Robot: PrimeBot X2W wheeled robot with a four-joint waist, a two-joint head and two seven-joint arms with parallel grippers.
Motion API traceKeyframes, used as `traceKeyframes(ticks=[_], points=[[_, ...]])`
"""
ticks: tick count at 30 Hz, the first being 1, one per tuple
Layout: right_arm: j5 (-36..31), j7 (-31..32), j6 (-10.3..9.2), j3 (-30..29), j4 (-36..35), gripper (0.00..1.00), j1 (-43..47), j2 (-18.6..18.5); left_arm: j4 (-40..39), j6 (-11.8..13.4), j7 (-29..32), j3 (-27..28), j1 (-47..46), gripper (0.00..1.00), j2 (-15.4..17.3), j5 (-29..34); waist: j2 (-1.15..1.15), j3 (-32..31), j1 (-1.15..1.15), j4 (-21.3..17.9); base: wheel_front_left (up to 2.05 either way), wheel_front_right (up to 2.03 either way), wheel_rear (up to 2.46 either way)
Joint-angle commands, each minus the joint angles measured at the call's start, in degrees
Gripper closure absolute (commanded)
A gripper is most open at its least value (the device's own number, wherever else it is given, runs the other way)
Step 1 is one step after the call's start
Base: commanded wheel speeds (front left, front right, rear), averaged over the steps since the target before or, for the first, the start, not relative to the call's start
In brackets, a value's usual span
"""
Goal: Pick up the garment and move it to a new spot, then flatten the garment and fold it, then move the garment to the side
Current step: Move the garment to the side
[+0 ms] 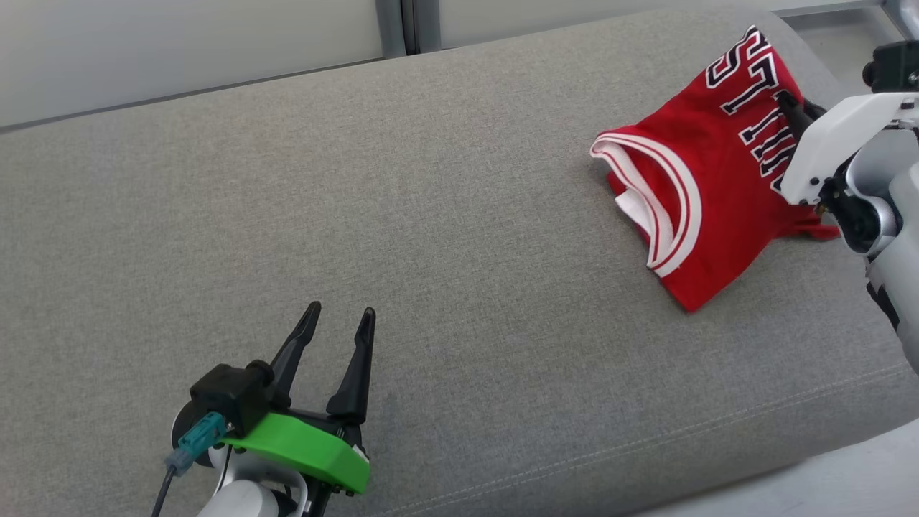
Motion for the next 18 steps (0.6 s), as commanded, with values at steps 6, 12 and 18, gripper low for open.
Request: traceKeyframes(ticks=[6,12,18], points=[[-1.6,-0.2,-0.06,-2.4,2.8,1.00,-3.5,-2.3,-1.5,0.5,1.0,0.1,-2.0,0.00,1.3,1.1,0.00,2.9,0.00,0.3,0.00,0.00,0.00],[-3.4,-1.1,-0.06,-4.7,6.3,1.00,-5.7,-4.8,-3.4,1.0,2.6,0.1,-3.6,0.00,2.7,1.9,0.00,6.4,0.00,0.9,0.00,0.00,0.00],[-6.3,-2.3,-0.07,-6.0,11.5,1.00,-7.6,-6.9,-5.7,1.2,4.2,-0.4,-5.9,0.00,3.6,3.2,0.00,10.6,0.00,2.4,0.00,0.00,0.00]])
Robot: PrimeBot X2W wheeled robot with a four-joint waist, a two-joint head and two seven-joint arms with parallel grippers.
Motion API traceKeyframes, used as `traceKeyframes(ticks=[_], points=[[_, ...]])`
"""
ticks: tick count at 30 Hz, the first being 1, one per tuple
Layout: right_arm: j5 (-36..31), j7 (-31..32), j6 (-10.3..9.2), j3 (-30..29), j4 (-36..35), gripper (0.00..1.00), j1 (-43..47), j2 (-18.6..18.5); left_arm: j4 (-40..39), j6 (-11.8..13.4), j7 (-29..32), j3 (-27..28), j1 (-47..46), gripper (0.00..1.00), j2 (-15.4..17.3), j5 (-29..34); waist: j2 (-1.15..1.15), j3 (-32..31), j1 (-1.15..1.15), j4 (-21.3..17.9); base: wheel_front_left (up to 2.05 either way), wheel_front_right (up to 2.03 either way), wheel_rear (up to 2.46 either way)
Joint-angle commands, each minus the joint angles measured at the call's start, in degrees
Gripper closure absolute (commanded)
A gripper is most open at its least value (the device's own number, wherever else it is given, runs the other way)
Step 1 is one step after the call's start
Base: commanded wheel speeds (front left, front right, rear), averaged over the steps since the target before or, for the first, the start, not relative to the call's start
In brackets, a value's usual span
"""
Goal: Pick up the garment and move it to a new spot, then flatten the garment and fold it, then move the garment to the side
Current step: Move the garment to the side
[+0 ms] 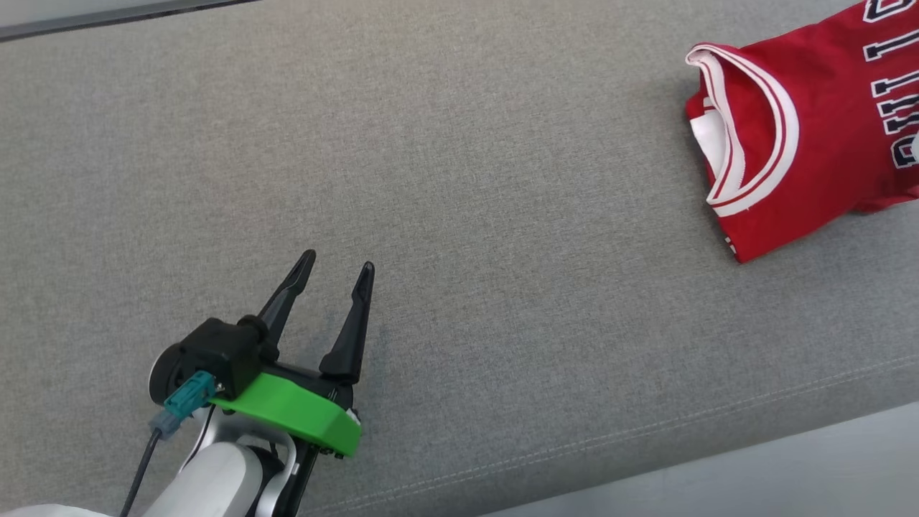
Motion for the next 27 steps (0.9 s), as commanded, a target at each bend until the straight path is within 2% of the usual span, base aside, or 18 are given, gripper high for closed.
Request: traceKeyframes(ticks=[1,14,23,27], points=[[-1.0,-0.8,-0.08,-0.4,1.3,1.00,-1.1,-0.5,-0.7,0.3,0.5,0.0,-1.4,0.00,0.5,0.7,0.00,2.9,0.00,1.4,0.00,0.00,0.00],[-8.4,-5.5,-0.08,-3.9,11.8,1.00,-6.0,-3.1,-6.4,0.4,4.0,-2.4,-6.3,0.00,1.2,3.9,0.00,8.9,0.00,5.2,0.00,0.00,0.00],[-13.2,-4.0,-0.08,-10.9,12.5,1.00,-3.1,-5.4,-8.9,1.0,5.4,-3.6,-7.7,0.00,1.5,5.6,0.00,9.9,0.00,6.2,0.00,0.00,0.00],[-16.1,-3.6,-0.08,-14.6,12.5,1.00,-1.9,-4.6,-9.5,1.2,5.7,-3.7,-8.0,0.00,1.7,5.9,0.00,9.7,0.00,6.0,0.00,0.00,0.00]])
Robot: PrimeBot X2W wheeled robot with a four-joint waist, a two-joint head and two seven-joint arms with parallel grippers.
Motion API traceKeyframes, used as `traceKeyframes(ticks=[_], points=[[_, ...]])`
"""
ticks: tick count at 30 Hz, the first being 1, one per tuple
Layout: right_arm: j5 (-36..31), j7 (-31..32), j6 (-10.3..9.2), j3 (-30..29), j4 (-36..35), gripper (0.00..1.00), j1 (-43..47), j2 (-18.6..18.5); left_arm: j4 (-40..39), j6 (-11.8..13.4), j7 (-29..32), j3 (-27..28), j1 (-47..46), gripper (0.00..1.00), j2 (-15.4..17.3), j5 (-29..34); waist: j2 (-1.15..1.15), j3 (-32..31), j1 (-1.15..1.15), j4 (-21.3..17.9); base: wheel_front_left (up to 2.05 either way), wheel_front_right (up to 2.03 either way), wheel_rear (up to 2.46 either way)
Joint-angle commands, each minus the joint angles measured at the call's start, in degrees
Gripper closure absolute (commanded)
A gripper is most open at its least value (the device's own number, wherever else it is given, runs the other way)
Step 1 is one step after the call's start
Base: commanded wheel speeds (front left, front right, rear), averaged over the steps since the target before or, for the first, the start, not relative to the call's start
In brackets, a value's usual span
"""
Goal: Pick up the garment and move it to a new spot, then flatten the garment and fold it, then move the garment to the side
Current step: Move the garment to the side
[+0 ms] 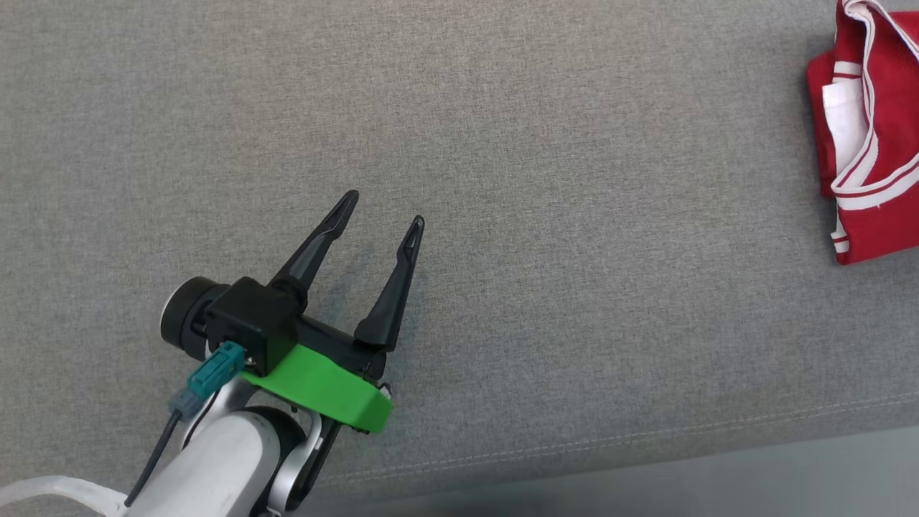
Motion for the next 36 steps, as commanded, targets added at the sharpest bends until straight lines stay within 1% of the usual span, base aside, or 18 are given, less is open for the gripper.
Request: traceKeyframes(ticks=[1,2,3,4,10,12,19,24,29,33,35,36], points=[[-1.4,-0.4,-0.09,-1.7,0.1,1.00,1.0,0.1,-0.4,0.3,0.1,0.0,-1.1,0.00,0.5,0.7,0.00,-0.2,-0.01,-0.2,0.00,0.00,0.00],[-2.4,-0.6,-0.09,-2.7,0.1,0.82,1.2,0.1,-0.5,0.4,0.2,0.0,-1.1,0.00,0.5,0.7,0.00,-0.3,-0.01,-0.2,0.00,0.00,0.00],[-3.3,-0.5,-0.09,-3.7,0.1,0.56,1.4,0.4,-0.5,0.4,0.3,0.0,-1.1,0.00,0.5,0.6,0.00,-0.4,-0.01,-0.3,0.00,0.00,0.00],[-4.1,-0.5,-0.08,-4.6,0.1,0.00,1.5,0.8,-0.5,0.4,0.2,-0.1,-1.1,0.00,0.6,0.6,0.00,-0.5,-0.01,-0.4,0.00,0.00,0.00],[-9.7,-1.1,-0.08,-8.8,0.1,0.00,1.3,2.1,-0.1,0.6,0.1,-0.2,-0.4,0.00,0.6,0.0,0.00,-1.7,-0.01,-1.0,0.00,0.00,0.00],[-11.9,-2.0,-0.08,-10.1,0.1,0.00,0.7,3.2,0.1,0.7,-0.3,0.1,0.2,0.00,0.6,-0.3,0.00,-2.6,-0.01,-1.3,0.00,0.00,0.00],[-14.5,-4.9,-0.08,-9.7,-1.2,0.00,-0.5,6.9,1.6,0.8,-1.9,1.1,1.5,0.00,0.4,-1.8,0.00,-6.1,-0.01,-2.1,0.00,0.00,0.00],[-13.4,-6.7,-0.08,-7.8,-3.4,0.00,-0.2,8.8,3.0,0.9,-3.2,2.7,2.3,0.00,0.5,-3.5,0.00,-8.9,-0.01,-1.9,0.00,0.00,0.00],[-11.1,-7.7,-0.08,-3.3,-7.6,0.00,0.9,10.5,4.5,1.5,-4.9,6.0,3.3,0.00,2.2,-5.3,0.00,-12.4,-0.01,-0.8,0.00,0.00,0.00],[-7.3,-8.0,-0.08,0.7,-12.3,0.00,2.6,11.2,5.4,2.1,-5.9,8.8,4.6,0.00,3.2,-7.4,0.00,-15.2,-0.01,0.7,0.00,0.00,0.00],[-4.7,-8.1,-0.08,2.8,-15.1,0.00,4.2,11.2,5.9,2.3,-6.6,10.5,5.3,0.00,3.2,-8.9,0.00,-16.5,-0.01,1.6,0.00,0.00,0.00],[-1.9,-8.0,-0.08,4.7,-18.2,0.00,6.0,11.1,6.7,2.7,-6.8,11.6,6.0,0.00,3.8,-9.9,0.00,-17.7,-0.01,2.4,0.00,0.00,0.00]])
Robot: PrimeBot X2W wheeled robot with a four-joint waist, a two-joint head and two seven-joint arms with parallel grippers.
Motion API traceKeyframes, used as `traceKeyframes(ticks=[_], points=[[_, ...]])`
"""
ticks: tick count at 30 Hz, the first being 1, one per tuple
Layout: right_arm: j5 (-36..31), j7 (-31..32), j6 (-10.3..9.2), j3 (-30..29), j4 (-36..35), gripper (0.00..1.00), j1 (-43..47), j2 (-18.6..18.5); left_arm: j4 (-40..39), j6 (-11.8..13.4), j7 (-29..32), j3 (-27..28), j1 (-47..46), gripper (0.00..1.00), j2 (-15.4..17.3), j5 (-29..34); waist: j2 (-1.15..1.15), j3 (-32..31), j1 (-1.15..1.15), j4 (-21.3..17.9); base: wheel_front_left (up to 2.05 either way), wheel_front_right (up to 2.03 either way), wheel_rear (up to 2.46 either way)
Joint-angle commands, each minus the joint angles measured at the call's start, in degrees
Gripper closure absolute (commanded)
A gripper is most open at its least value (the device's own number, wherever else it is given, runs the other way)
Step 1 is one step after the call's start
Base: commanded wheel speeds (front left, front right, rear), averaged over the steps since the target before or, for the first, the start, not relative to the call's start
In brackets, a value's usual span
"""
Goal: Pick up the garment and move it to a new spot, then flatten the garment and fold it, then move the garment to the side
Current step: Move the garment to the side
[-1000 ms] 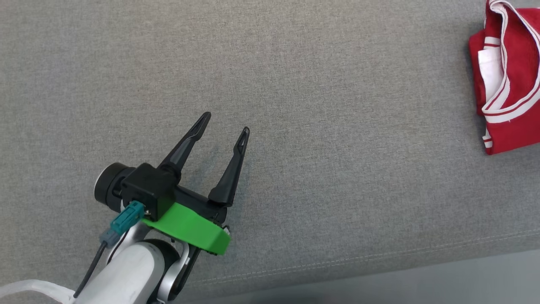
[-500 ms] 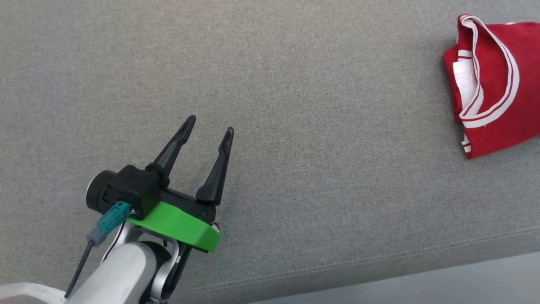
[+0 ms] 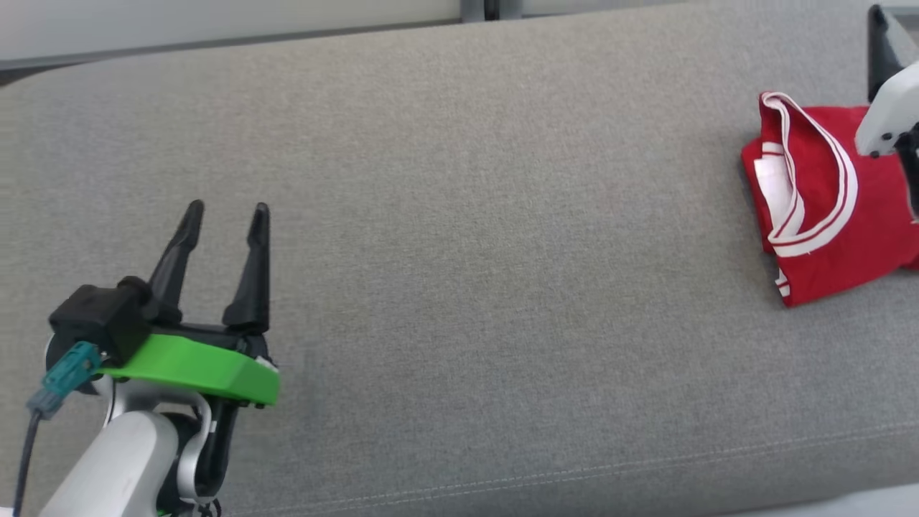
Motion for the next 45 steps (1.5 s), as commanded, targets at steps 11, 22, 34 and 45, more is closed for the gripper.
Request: traceKeyframes(ticks=[11,22,34,45], points=[[9.1,0.3,-0.08,5.3,-15.2,0.00,13.3,2.2,2.5,1.6,-0.4,2.9,4.1,0.00,0.5,-3.8,0.00,-7.0,0.00,5.9,0.00,0.00,0.00],[4.9,0.3,-0.09,-0.6,-26.2,0.00,26.3,9.6,4.2,3.2,-0.7,3.6,6.5,0.00,0.8,-4.4,0.00,-9.5,0.00,7.6,0.00,0.00,0.00],[-3.8,3.2,-0.08,-8.2,-40.2,0.00,40.5,19.1,6.4,3.3,-1.8,2.3,8.5,0.00,-0.4,-4.2,0.00,-10.3,0.00,7.1,0.00,0.00,0.00],[-7.8,6.8,-0.08,-10.8,-52.4,0.00,52.1,22.7,9.3,2.6,-2.9,0.2,9.3,0.00,-2.4,-3.6,0.00,-10.6,0.00,6.4,0.00,0.00,0.00]])
